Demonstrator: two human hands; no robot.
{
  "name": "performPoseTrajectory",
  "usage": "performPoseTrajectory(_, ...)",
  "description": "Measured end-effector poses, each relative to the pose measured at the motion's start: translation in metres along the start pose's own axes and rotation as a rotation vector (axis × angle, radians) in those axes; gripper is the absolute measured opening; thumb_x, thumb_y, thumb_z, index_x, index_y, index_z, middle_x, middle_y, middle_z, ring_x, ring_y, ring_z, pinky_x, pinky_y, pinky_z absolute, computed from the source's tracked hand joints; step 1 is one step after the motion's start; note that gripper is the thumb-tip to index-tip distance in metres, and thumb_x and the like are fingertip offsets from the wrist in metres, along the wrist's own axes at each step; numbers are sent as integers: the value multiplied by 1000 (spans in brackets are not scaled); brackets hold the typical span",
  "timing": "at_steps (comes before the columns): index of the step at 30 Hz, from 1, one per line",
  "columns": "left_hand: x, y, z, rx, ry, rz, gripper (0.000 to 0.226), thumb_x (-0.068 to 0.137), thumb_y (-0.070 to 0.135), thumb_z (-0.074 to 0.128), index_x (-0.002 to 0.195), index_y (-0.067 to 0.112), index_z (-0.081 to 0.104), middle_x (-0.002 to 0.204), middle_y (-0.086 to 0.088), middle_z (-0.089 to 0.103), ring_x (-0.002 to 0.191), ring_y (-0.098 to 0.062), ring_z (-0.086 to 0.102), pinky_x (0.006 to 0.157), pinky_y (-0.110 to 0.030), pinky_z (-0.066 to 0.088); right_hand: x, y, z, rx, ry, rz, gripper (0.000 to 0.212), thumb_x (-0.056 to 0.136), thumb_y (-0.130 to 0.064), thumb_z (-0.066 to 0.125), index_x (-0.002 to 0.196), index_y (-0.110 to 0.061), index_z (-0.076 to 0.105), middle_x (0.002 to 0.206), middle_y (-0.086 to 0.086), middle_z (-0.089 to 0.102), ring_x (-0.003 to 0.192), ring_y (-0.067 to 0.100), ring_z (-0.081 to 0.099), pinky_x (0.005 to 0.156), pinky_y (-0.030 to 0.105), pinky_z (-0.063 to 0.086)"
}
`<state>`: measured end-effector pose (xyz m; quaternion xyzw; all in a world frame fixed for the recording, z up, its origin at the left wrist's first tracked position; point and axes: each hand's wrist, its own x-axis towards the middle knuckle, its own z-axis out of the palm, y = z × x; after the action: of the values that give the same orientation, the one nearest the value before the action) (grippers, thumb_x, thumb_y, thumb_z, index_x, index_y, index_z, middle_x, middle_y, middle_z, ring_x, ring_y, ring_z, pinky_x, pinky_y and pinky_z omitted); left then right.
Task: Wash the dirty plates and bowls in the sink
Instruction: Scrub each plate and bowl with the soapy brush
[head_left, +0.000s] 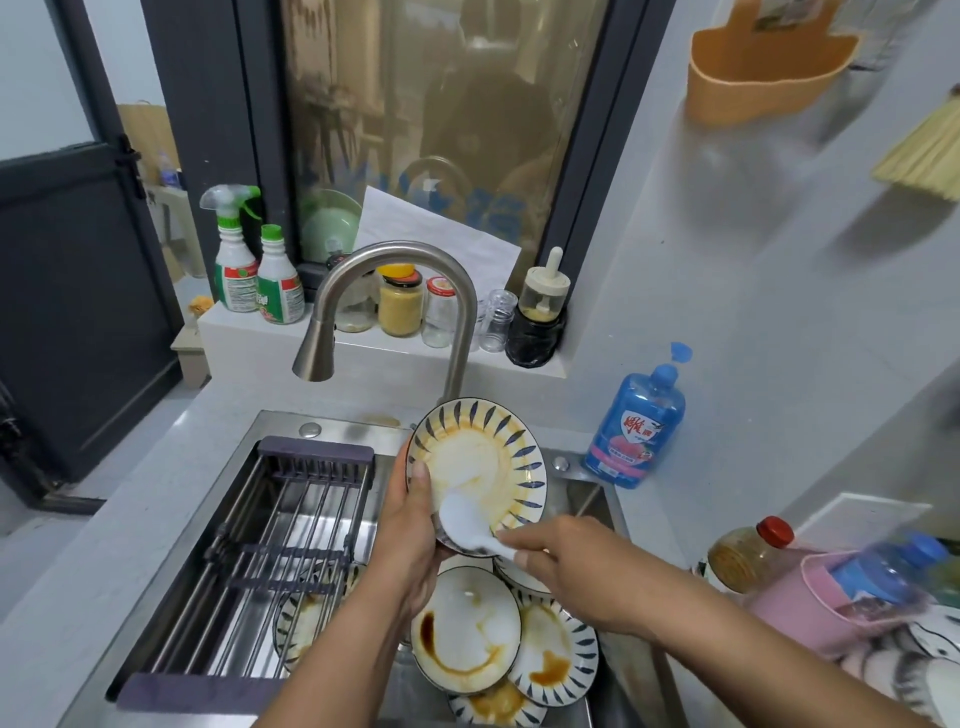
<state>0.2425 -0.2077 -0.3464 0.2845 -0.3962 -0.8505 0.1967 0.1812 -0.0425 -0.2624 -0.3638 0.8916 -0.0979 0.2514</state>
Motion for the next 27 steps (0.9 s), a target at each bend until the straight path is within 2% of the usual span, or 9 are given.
performPoseTrajectory(4, 1, 4, -7, 7, -12, 5, 37, 108, 42, 40, 144, 50, 45, 136, 7, 62, 117, -27, 66, 82, -62, 59, -9, 17, -8, -355, 52, 79, 31, 105, -30, 42, 133, -41, 49, 121, 1, 67, 104, 27, 65, 87, 42, 54)
performPoseTrajectory(9, -9, 2, -6, 27, -114, -53, 40, 104, 44, 46, 144, 48, 47, 134, 5, 66, 113, -27, 70, 76, -54, 62, -1, 17, -24, -534, 203, 171, 61, 96, -4, 47, 146, -38, 36, 123, 7, 58, 107, 31, 63, 74, 36, 46)
performPoseTrajectory(12, -14, -2, 0, 37, -189, -87, 38, 105, 44, 44, 142, 46, 48, 128, 1, 71, 108, -29, 73, 67, -49, 63, 11, 11, -23, -382, 286, 68, 61, 103, -13, 44, 151, -48, 31, 125, 4, 60, 104, 28, 63, 79, 38, 52)
performPoseTrajectory(15, -17, -3, -1, 1, -218, -129, 37, 105, 45, 42, 141, 39, 50, 121, -8, 74, 98, -35, 75, 55, -42, 63, 23, 6, -11, -51, 219, -28, 41, 106, -34, 44, 143, -52, 46, 96, -6, 69, 81, 18, 65, 71, 37, 53)
performPoseTrajectory(18, -19, 2, -5, -131, -235, -237, 61, 99, 60, 37, 138, 17, 55, 114, -23, 73, 89, -38, 75, 61, -47, 63, 27, 2, -1, 118, 109, -70, 36, 105, -38, 50, 139, -47, 56, 90, -4, 71, 71, 14, 62, 63, 30, 44)
performPoseTrajectory(21, -16, 6, -10, -223, -228, -302, 87, 89, 79, 27, 115, 9, 72, 114, -30, 71, 92, -44, 74, 71, -55, 61, 23, 1, -2, 132, -5, -107, 35, 104, -38, 53, 138, -41, 59, 88, -12, 68, 68, 2, 54, 66, 20, 42)
performPoseTrajectory(23, -11, 7, -12, -227, -228, -329, 97, 82, 86, 27, 120, 8, 70, 120, -29, 69, 108, -46, 69, 87, -59, 56, 20, 2, -9, 91, -67, -106, 35, 103, -39, 54, 137, -42, 60, 94, -16, 67, 72, -2, 56, 70, 16, 45)
performPoseTrajectory(24, -9, 7, -14, -211, -210, -345, 99, 81, 86, 29, 127, 6, 65, 122, -28, 69, 112, -46, 67, 89, -58, 56, 18, 5, -13, 61, -90, -95, 34, 103, -40, 54, 136, -43, 60, 102, -16, 69, 80, -1, 60, 78, 17, 48)
performPoseTrajectory(27, -6, 5, -15, -118, -114, -302, 77, 91, 72, 37, 137, 14, 55, 117, -23, 73, 105, -44, 71, 74, -56, 59, 13, 11, -24, -75, -151, -71, 36, 101, -46, 53, 136, -50, 57, 132, -16, 64, 117, 7, 61, 106, 33, 48)
